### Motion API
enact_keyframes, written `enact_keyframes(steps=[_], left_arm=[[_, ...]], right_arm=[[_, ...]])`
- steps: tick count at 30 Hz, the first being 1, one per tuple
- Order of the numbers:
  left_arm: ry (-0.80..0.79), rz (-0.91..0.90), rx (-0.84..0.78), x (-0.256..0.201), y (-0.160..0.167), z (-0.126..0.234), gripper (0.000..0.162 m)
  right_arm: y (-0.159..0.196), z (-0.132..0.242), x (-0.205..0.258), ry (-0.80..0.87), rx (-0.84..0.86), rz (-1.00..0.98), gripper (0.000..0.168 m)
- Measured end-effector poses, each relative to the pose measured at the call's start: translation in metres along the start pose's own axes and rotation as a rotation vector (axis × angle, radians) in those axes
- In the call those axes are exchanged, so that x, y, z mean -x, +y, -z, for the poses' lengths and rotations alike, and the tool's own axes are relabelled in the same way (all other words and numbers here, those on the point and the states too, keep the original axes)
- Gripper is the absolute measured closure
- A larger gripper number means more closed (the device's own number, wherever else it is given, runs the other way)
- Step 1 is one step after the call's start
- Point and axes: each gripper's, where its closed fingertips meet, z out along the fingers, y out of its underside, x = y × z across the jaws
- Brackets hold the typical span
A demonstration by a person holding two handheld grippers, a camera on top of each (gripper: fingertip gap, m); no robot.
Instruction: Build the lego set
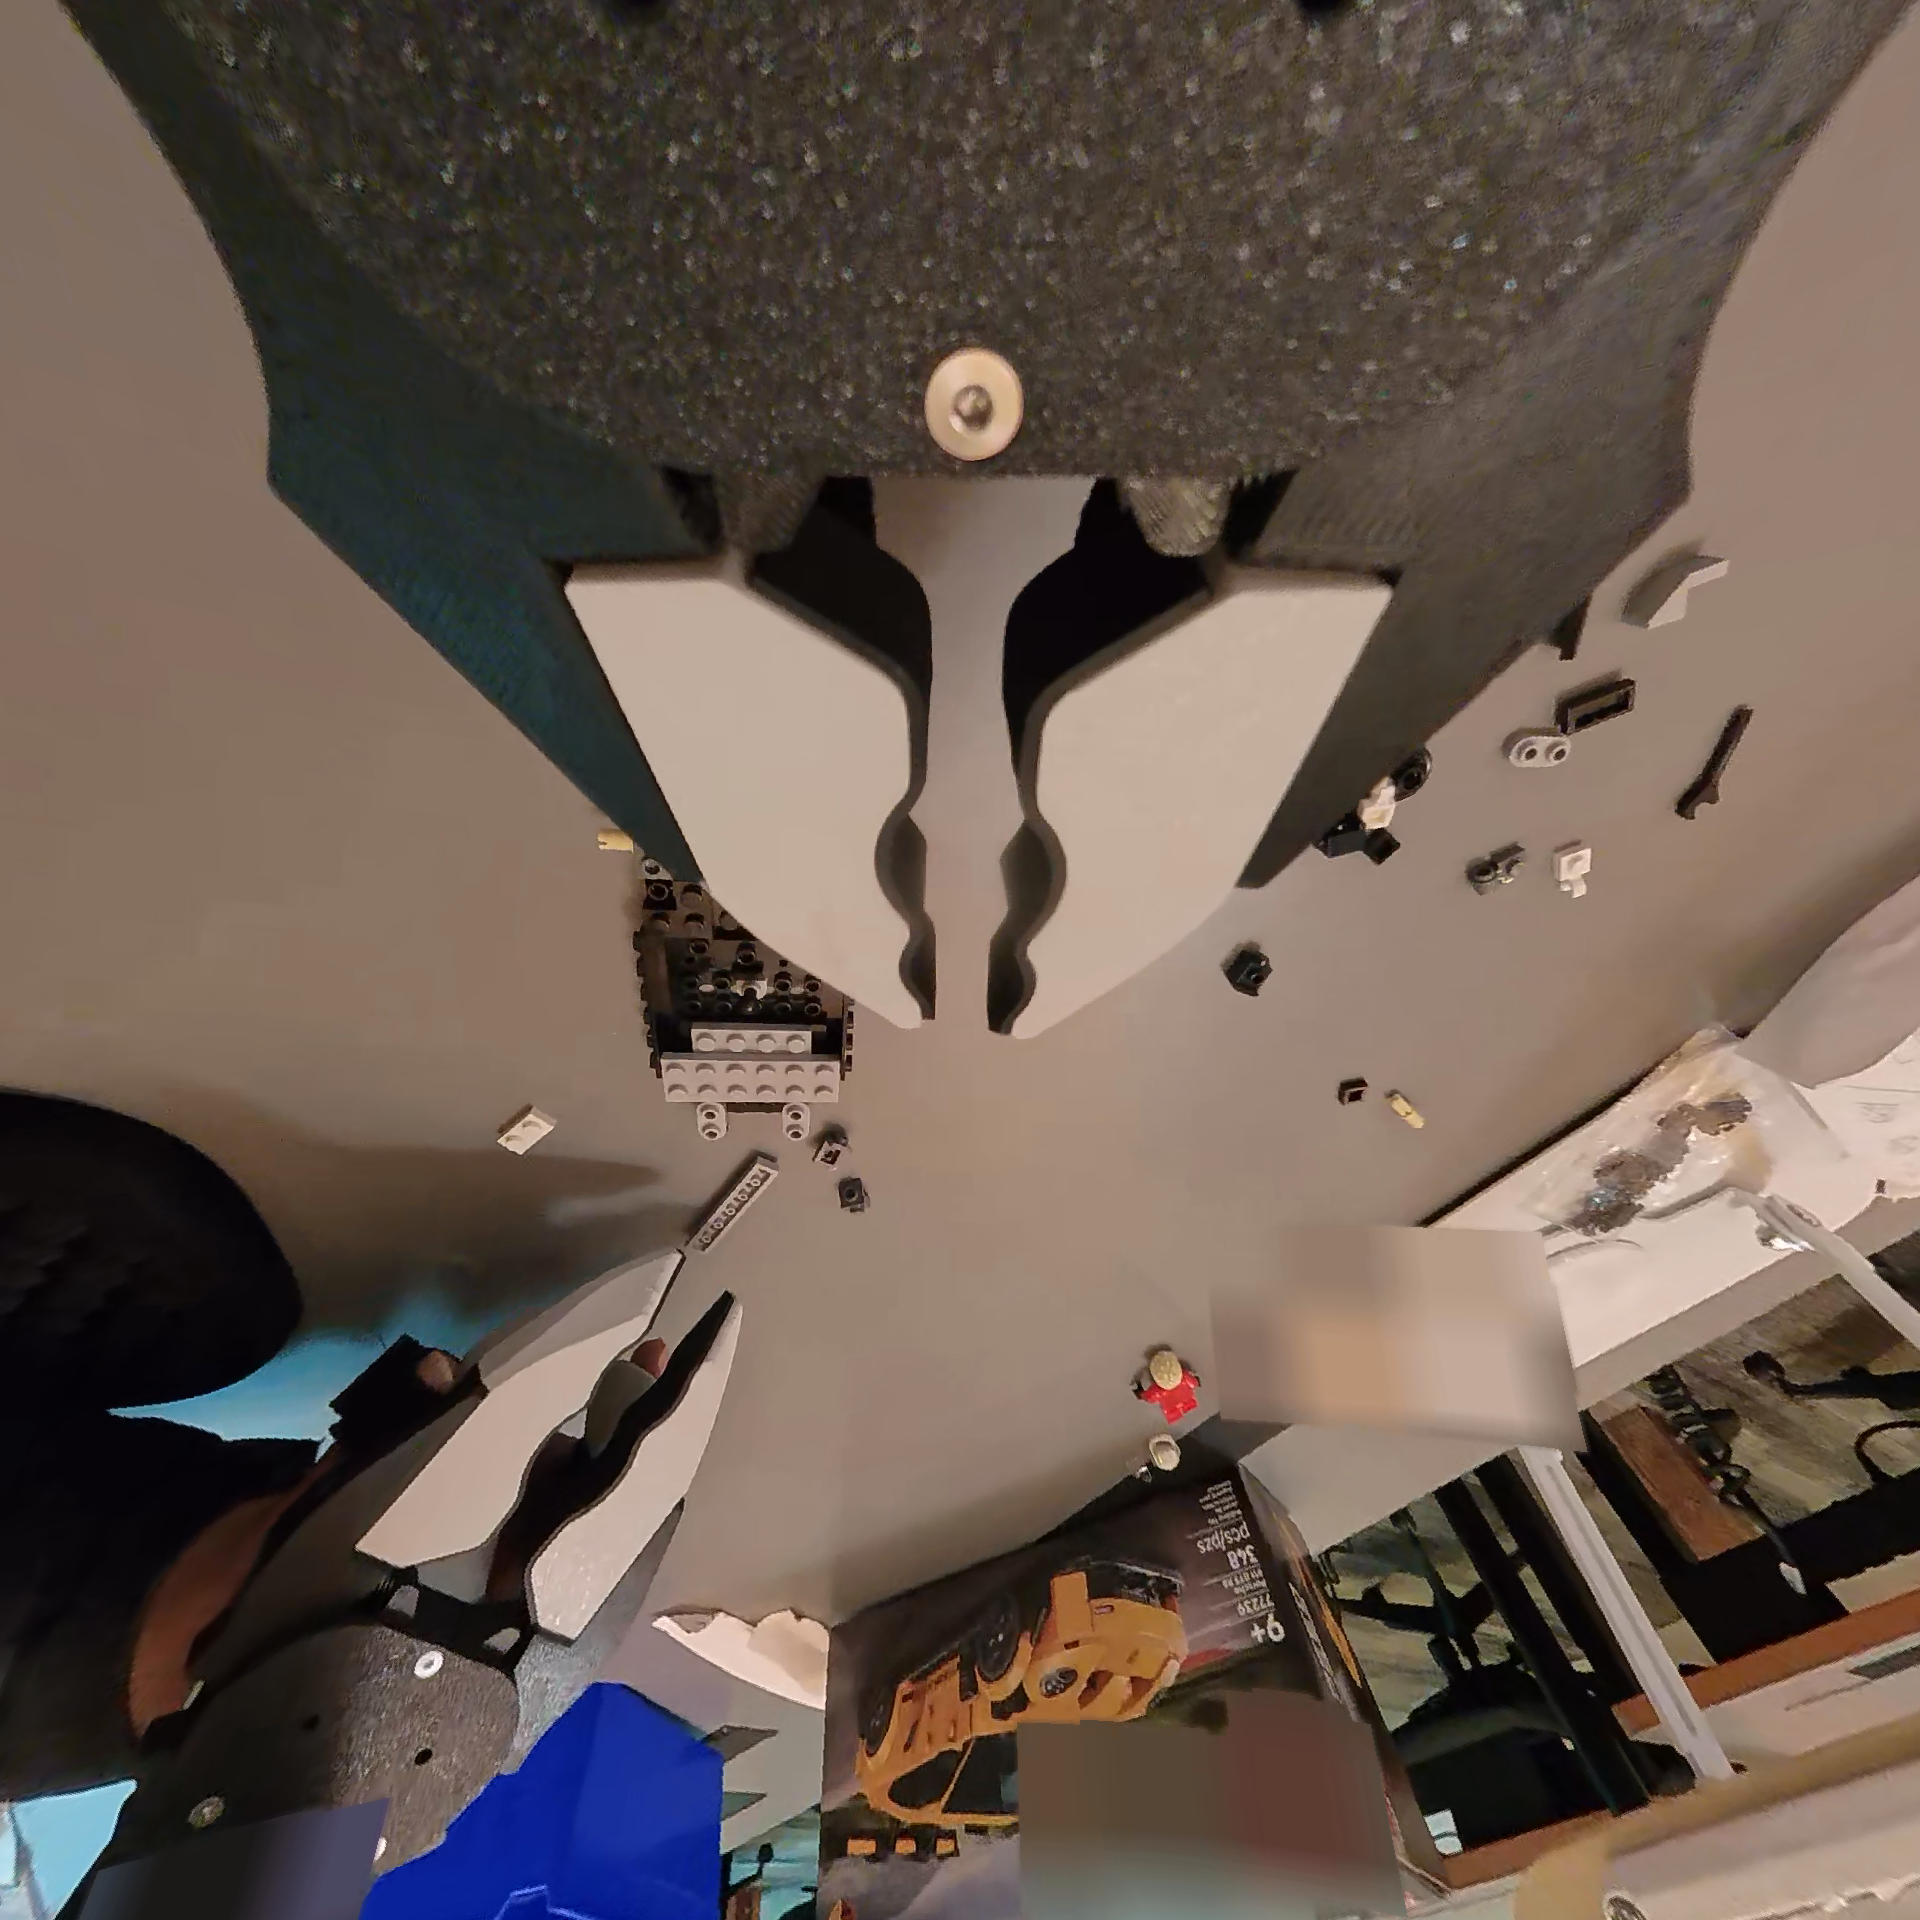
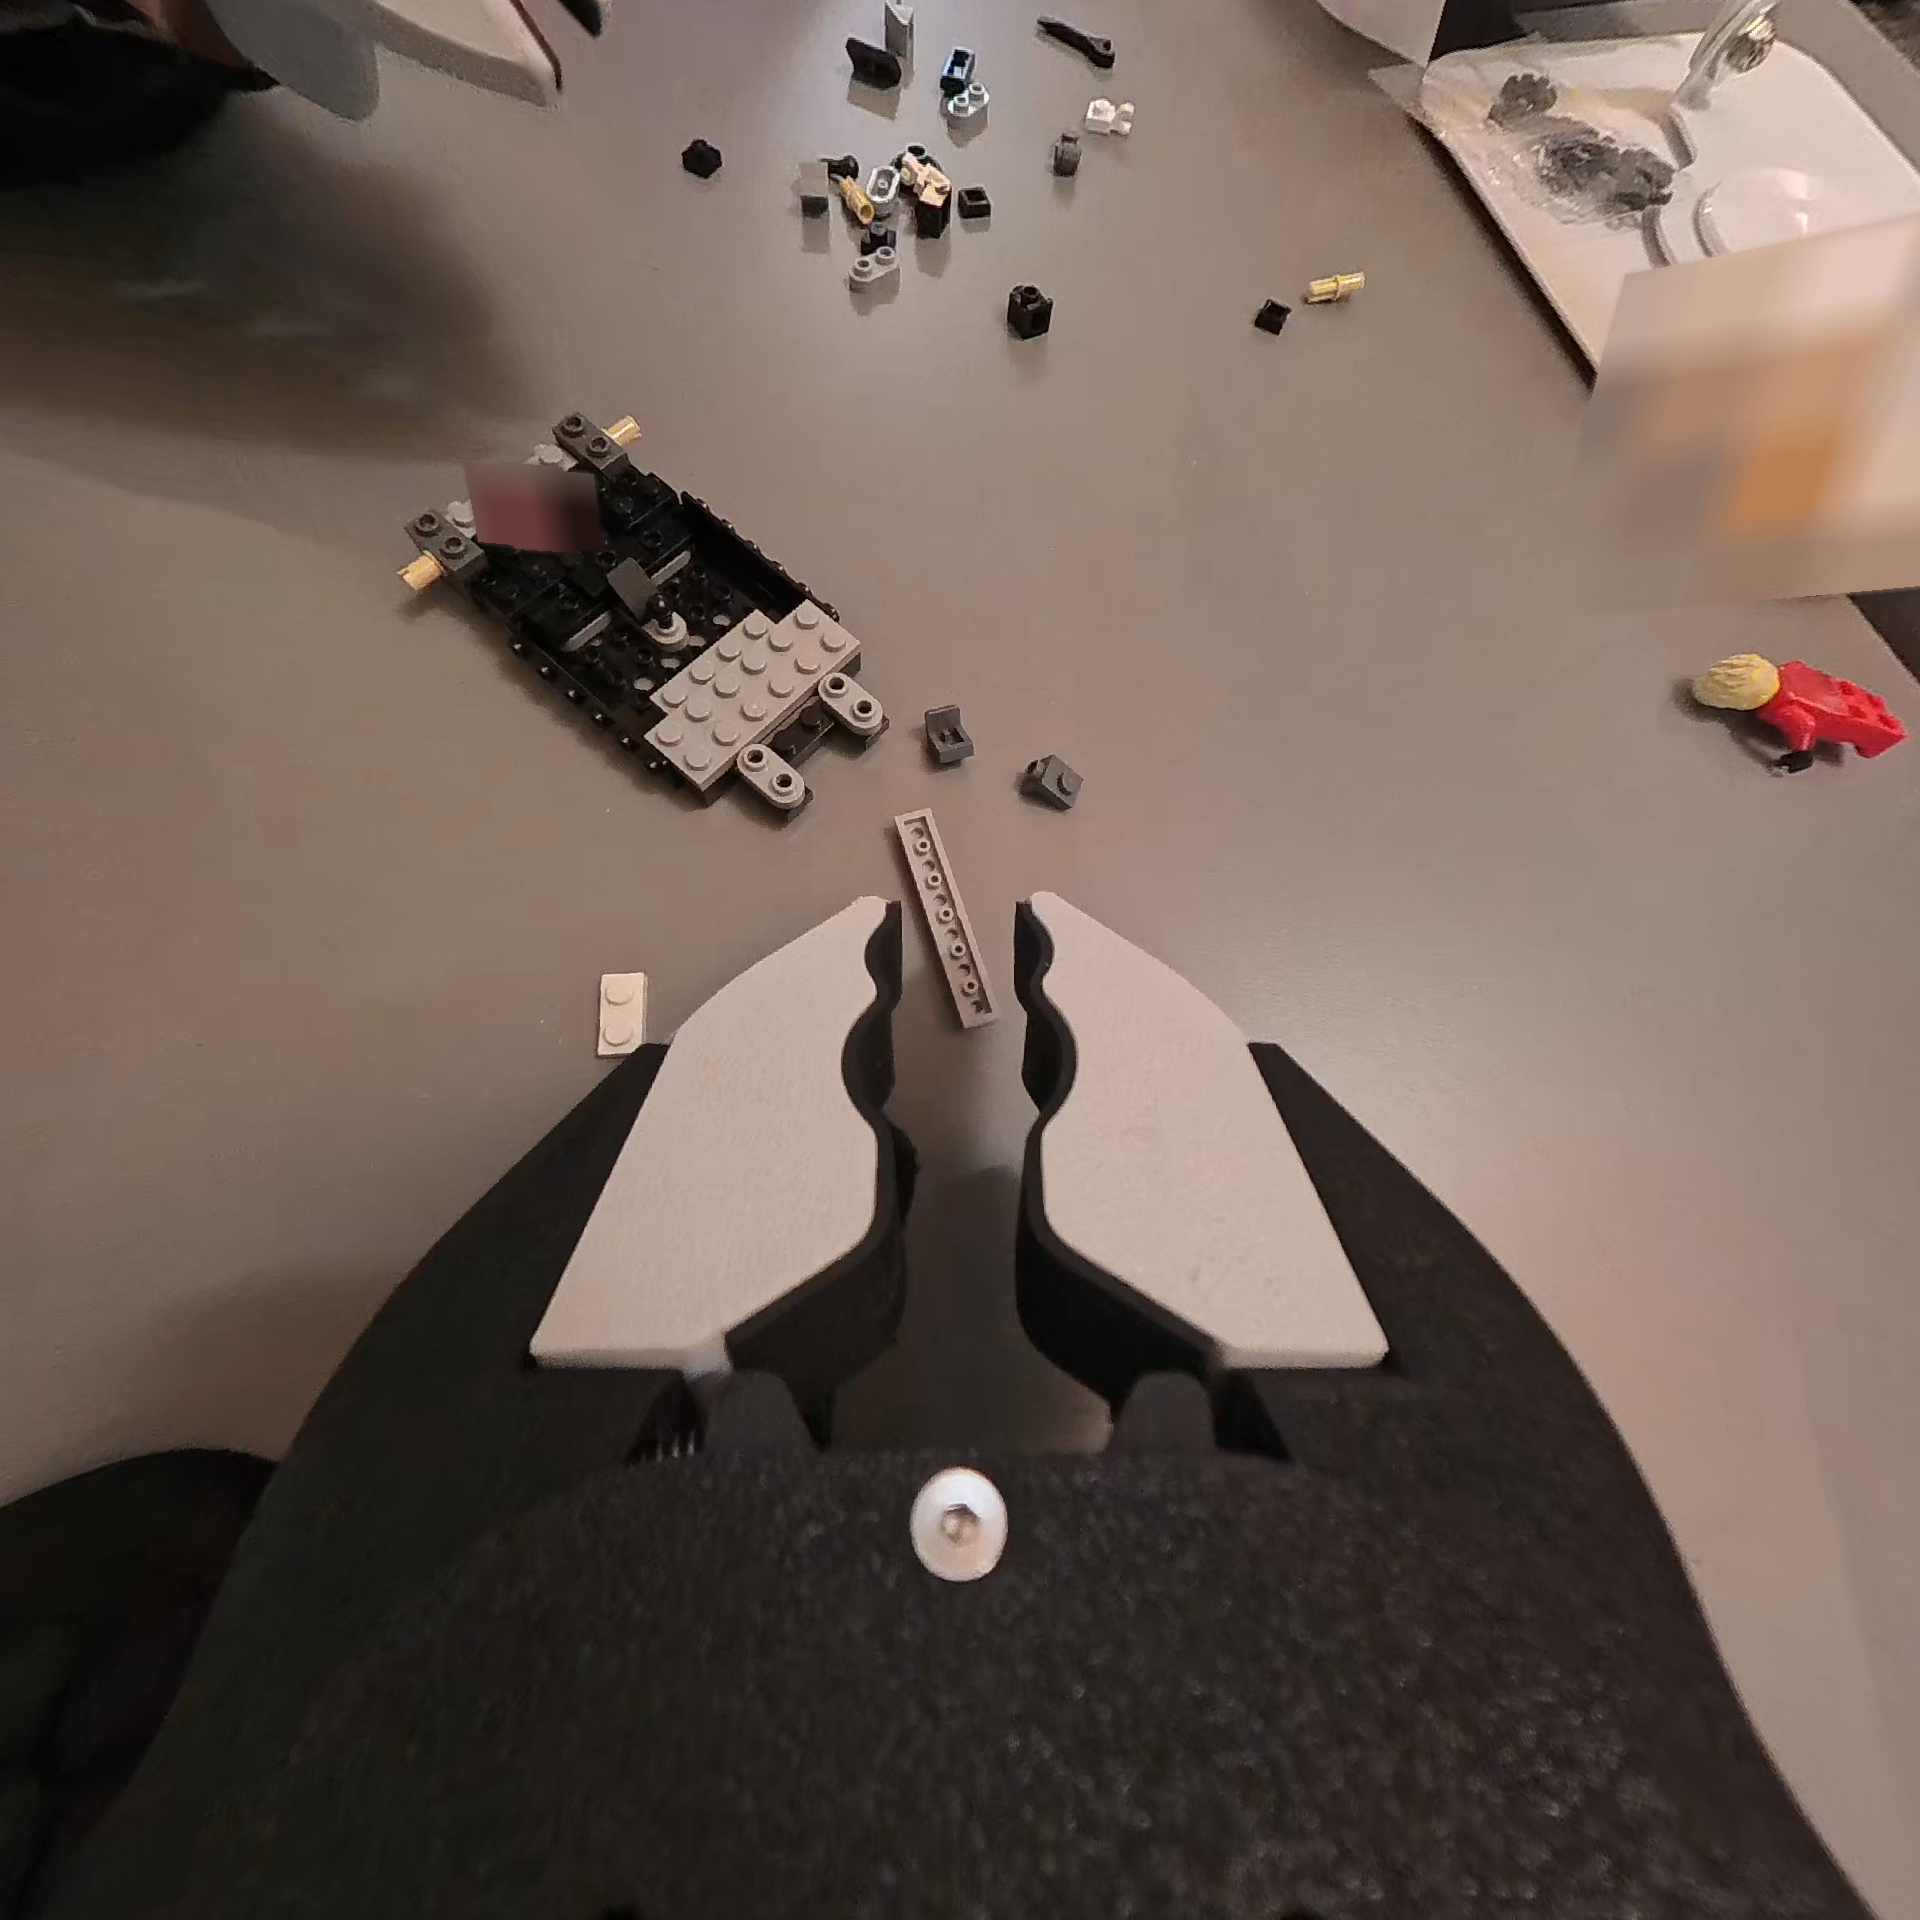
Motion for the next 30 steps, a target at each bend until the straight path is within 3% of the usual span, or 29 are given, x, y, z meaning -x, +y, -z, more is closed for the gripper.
enact_keyframes(steps=[10, 30], left_arm=[[0.007, 0.024, -0.010, -0.0002, -0.0022, 0.0029, 0.159], [0.012, 0.045, 0.013, 0.0010, 0.0019, 0.0037, 0.158]], right_arm=[[0.0020, -0.0009, -0.0015, 0.006, 0.006, -0.006, 0.149], [0.0078, -0.0023, -0.0015, 0.009, 0.035, 0.005, 0.151]])
